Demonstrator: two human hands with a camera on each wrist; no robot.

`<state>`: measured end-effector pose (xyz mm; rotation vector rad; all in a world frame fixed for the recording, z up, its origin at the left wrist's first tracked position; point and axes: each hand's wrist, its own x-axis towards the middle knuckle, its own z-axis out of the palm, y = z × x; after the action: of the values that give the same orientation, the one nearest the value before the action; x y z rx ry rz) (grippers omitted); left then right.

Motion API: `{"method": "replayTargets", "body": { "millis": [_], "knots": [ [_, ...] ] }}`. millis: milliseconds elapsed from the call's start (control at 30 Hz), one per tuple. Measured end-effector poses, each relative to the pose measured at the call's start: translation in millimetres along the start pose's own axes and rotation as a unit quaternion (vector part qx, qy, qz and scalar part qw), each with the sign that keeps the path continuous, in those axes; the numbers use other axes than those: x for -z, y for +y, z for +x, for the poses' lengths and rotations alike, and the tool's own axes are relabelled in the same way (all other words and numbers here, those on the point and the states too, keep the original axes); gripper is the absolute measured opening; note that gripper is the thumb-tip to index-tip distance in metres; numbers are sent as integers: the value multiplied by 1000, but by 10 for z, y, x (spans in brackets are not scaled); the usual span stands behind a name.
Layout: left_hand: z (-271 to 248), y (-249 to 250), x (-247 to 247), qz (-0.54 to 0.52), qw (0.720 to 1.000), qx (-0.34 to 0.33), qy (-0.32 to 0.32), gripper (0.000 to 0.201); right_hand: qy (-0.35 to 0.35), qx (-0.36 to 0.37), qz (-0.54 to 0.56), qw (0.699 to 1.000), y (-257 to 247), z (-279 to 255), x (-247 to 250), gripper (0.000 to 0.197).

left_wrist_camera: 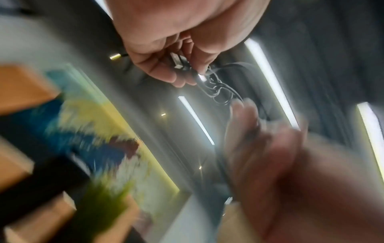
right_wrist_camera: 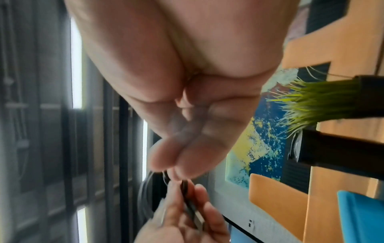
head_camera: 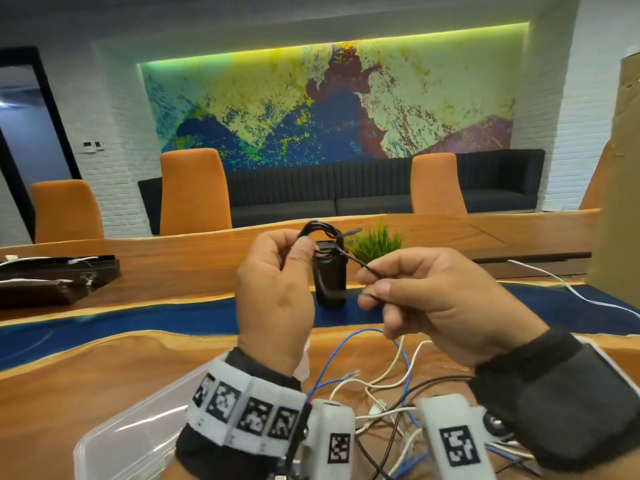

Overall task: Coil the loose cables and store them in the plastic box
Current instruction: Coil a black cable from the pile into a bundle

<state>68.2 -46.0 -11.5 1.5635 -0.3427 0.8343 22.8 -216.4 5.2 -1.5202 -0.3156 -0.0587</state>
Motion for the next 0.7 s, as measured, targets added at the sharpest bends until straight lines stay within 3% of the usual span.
{"method": "replayTargets", "body": {
  "millis": [33, 100, 200, 300, 367, 433, 500, 600, 700],
  "knots": [
    [44, 13, 30, -60, 995, 78, -5, 10, -17, 8, 8, 1000, -3, -9, 54, 14],
    [101, 50, 59, -197, 959, 202, -12, 15, -70, 4, -47, 996, 14, -14, 139, 16],
    [108, 82, 76, -324, 896, 302, -18, 13, -134, -33, -250, 958, 117, 39, 121, 21],
    [36, 123, 38, -361, 848, 371, -111, 18, -65, -38, -368, 927, 244, 145, 80, 24],
    [-13, 168, 14, -314, 863, 346, -193, 24, 18, -13, -385, 923, 260, 180, 104, 22],
    [-29, 185, 8, -201, 907, 267, -255, 28, 102, 5, -309, 945, 191, 167, 137, 20],
    [-40, 176, 10, -96, 927, 196, -307, 20, 152, 22, -199, 968, 69, 123, 139, 17],
    [-108, 198, -22, -62, 911, 175, -369, 29, 161, 54, -87, 982, -79, 46, 75, 16],
    [-182, 243, -81, -126, 901, 202, -363, 14, 170, 97, -100, 976, -117, 10, 36, 17]
  ]
}}
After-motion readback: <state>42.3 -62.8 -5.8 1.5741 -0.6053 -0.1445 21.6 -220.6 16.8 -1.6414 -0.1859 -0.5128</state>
